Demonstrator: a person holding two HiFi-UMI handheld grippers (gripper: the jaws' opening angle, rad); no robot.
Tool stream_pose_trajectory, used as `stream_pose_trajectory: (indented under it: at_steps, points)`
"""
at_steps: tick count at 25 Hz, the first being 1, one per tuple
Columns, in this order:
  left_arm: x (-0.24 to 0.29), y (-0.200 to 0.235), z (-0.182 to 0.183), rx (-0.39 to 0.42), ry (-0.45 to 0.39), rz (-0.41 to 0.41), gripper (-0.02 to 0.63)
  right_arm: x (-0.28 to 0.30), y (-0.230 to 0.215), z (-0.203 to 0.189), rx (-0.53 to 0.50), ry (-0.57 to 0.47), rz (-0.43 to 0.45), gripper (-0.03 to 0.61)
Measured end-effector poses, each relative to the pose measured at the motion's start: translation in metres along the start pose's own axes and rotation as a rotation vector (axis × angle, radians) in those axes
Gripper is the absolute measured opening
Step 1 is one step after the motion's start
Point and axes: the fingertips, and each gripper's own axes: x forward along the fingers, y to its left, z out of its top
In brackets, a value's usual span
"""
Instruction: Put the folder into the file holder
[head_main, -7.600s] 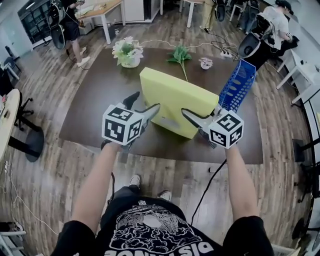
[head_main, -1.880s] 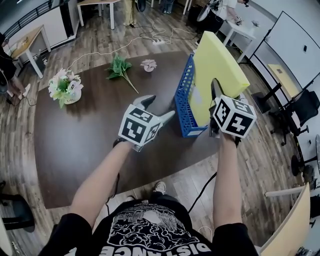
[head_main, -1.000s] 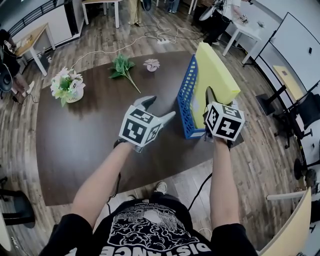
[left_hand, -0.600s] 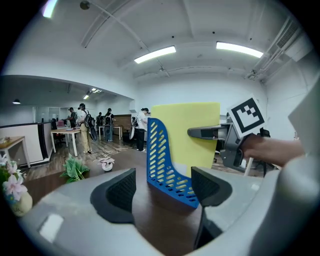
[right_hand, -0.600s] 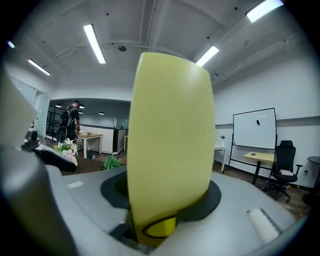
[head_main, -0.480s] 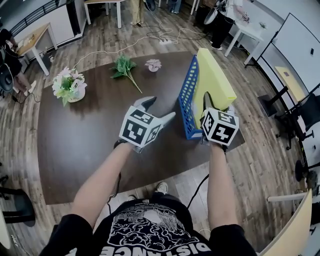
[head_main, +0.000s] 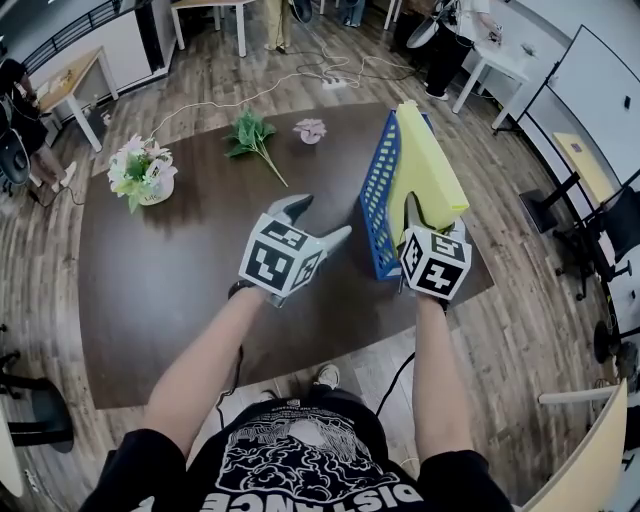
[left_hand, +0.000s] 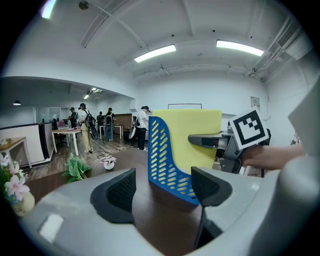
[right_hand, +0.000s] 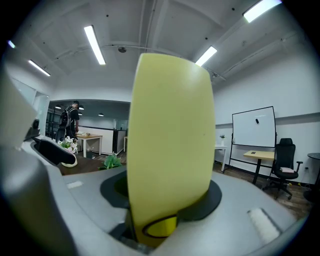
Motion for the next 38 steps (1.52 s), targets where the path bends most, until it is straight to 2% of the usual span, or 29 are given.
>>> stream_pose_trajectory:
  at_steps: [10, 22, 36, 38]
  points:
    - [-0.002, -0.001, -0.006, 0.001, 0.008, -0.006, 0.359, -0.003, 0.004, -0.002, -0.001, -0.042, -0.015, 0.232]
    - [-0.012, 0.001, -0.005, -0.003, 0.0, -0.01, 0.359, -0.007, 0.004, -0.004, 0.018, -0.008, -0.037, 0.242]
    - [-0.031, -0.01, -0.008, -0.025, -0.033, -0.037, 0.359, -0.054, 0.008, -0.009, 0.032, 0.014, -0.078, 0.242]
    - [-0.037, -0.008, -0.009, -0.019, -0.041, -0.031, 0.331, -0.062, 0.011, -0.009, 0.03, 0.018, -0.081, 0.242]
